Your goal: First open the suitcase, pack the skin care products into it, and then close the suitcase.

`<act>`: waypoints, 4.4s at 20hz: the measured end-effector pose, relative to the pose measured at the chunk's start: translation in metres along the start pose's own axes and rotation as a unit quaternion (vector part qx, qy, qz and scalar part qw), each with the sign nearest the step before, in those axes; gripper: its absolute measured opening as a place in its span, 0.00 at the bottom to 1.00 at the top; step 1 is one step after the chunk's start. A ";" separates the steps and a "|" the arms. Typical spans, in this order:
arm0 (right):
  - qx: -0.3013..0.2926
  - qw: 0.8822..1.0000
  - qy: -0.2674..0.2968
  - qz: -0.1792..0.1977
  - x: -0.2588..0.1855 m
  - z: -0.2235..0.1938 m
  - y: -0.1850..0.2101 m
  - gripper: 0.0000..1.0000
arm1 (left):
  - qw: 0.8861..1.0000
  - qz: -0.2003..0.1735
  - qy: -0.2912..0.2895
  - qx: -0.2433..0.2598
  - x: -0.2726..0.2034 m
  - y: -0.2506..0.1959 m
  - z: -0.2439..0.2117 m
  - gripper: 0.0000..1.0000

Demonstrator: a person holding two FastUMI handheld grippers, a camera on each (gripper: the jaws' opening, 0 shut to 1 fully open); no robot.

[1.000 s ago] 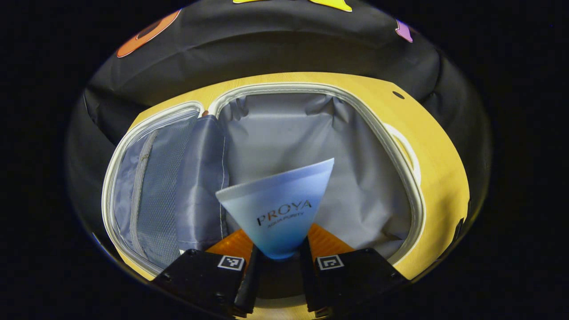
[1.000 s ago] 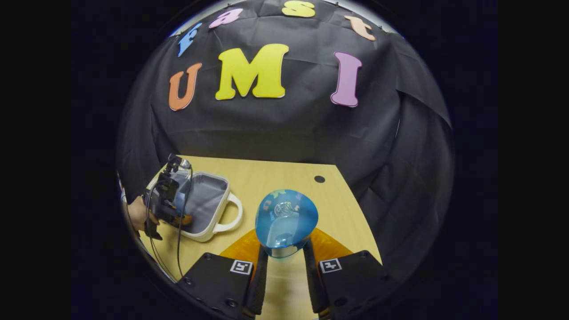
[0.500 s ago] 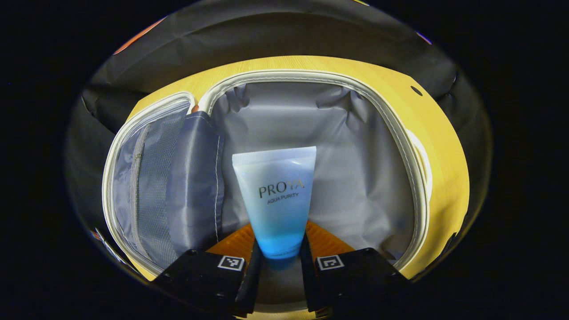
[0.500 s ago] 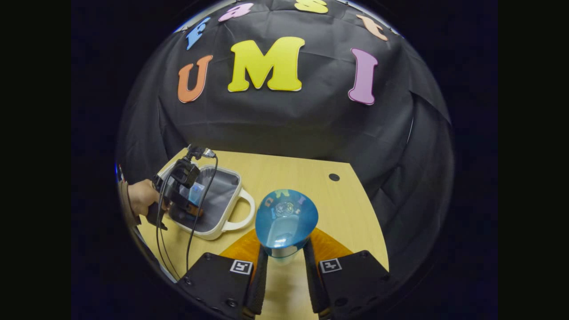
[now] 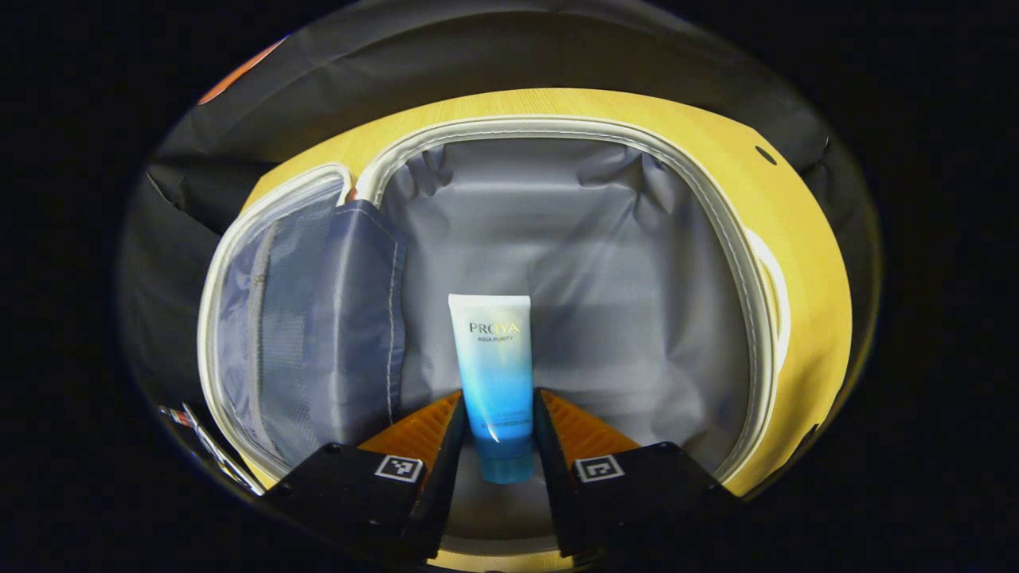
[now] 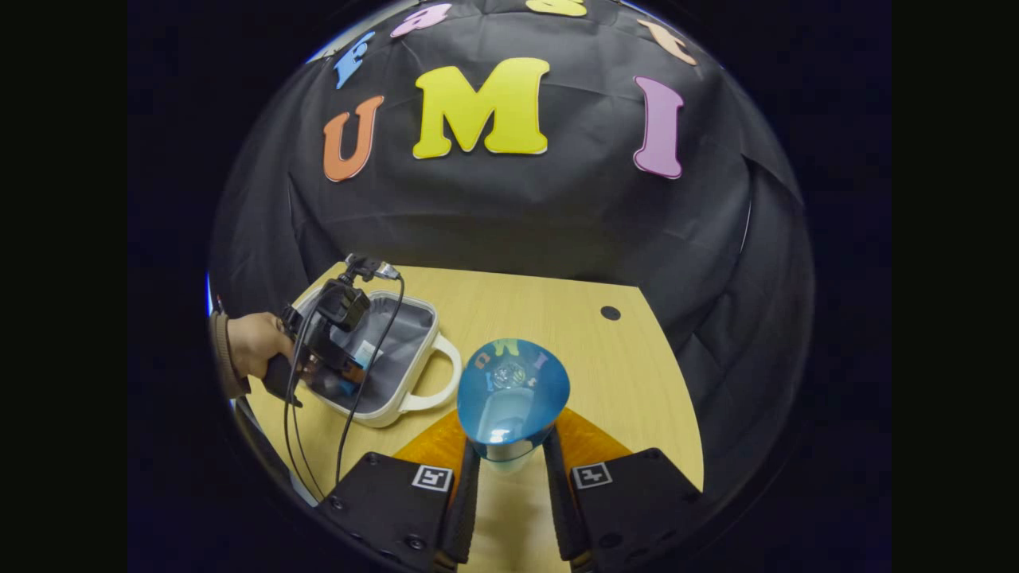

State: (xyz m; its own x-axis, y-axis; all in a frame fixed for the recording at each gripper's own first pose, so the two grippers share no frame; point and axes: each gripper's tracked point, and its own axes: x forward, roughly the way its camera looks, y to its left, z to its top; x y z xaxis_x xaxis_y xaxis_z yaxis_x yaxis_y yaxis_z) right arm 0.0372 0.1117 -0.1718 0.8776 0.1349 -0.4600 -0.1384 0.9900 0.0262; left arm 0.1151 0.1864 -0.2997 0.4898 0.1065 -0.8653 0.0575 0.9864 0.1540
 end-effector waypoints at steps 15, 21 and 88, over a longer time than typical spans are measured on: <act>-0.033 0.992 -0.011 0.118 0.050 0.058 0.156 0.37 | 0.927 0.017 -0.365 -0.078 -0.247 0.094 0.047 0.97; -0.032 0.991 0.070 0.110 0.109 0.013 0.215 0.37 | 0.892 0.062 -0.442 -0.072 -0.332 0.154 0.032 0.96; 0.020 0.994 -0.104 -0.034 -0.057 0.130 0.049 0.80 | 0.747 -0.318 -0.236 -0.534 -0.012 0.333 -0.005 0.71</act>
State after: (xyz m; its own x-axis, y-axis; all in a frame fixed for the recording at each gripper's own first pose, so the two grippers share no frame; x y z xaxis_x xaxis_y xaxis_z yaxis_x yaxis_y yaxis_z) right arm 0.0403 0.1581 -0.0291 0.9610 0.0687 -0.2677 -0.0608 0.9974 0.0378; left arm 0.1237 0.5147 -0.2404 0.9259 -0.2322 -0.2981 -0.1948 0.3826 -0.9031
